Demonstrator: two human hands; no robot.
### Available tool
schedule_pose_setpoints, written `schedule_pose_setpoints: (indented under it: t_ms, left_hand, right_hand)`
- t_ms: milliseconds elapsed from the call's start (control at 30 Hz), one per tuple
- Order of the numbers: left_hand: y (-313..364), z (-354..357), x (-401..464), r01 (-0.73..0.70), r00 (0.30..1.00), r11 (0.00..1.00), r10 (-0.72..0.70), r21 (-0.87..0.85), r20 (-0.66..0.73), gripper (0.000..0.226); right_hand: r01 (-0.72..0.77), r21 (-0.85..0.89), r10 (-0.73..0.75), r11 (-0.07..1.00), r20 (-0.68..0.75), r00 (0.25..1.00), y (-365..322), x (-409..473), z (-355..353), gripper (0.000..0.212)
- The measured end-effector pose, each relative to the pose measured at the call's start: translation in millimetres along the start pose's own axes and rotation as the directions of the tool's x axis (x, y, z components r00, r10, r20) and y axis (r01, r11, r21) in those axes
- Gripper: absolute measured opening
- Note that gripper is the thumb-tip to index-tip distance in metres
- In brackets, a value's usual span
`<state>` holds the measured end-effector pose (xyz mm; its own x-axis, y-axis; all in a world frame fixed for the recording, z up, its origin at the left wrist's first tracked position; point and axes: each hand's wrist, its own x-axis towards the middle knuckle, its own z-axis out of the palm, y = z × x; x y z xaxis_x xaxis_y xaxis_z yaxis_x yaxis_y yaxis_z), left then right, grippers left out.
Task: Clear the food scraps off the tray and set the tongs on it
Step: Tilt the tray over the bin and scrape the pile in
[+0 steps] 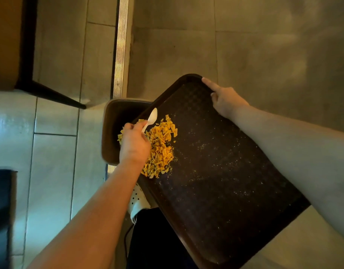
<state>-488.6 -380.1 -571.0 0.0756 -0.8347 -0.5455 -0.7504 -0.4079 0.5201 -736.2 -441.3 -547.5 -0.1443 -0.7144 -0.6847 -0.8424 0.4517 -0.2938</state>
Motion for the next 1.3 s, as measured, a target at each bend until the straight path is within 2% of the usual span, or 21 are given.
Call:
schedule_pose_setpoints:
  t_ms: [167,333,533,767,967,1167,1300]
  left_hand:
    - [-8,0,2,0.042,0.998,0.999,-0.044,0.024,0.052,0.047]
    - [-34,-8,-11,0.115,0.993,0.991,-0.116,0.067,0.010,0.046]
    - [-29,-4,-16,0.028,0.999,1.000,-0.028,0.013,0.026,0.046]
    - [-38,-9,-15,0.167,0.986,0.986,-0.167,0.025,-0.004,0.048]
    - [-27,-9,-14,0.082,0.995,0.997,-0.082,0.004,-0.049,0.047]
    - [-8,-2,3,0.056,0.997,0.998,-0.054,-0.038,0.050,0.045]
    - [-16,-4,3,0.114,0.993,0.993,-0.112,-0.031,0.048,0.046]
  right_hand:
    - [0.003,0.011,-0.003,1.000,-0.007,1.000,4,-1,0,0.052]
    - [-0.005,0.014,0.005,1.000,-0.028,1.000,10,-1,-1,0.051]
    - [-0.015,0.019,0.015,1.000,-0.023,1.000,14,-5,-2,0.052]
    - [-0.017,0.028,0.018,0.999,-0.026,0.999,14,-4,-2,0.051]
    - [-0.030,0.023,0.031,0.999,-0.021,0.999,11,-1,-1,0.051]
    - [-0.016,-0.002,0.016,1.000,-0.021,1.000,4,3,1,0.051]
    - [-0.010,-0.010,0.009,1.000,-0.018,1.000,4,5,1,0.052]
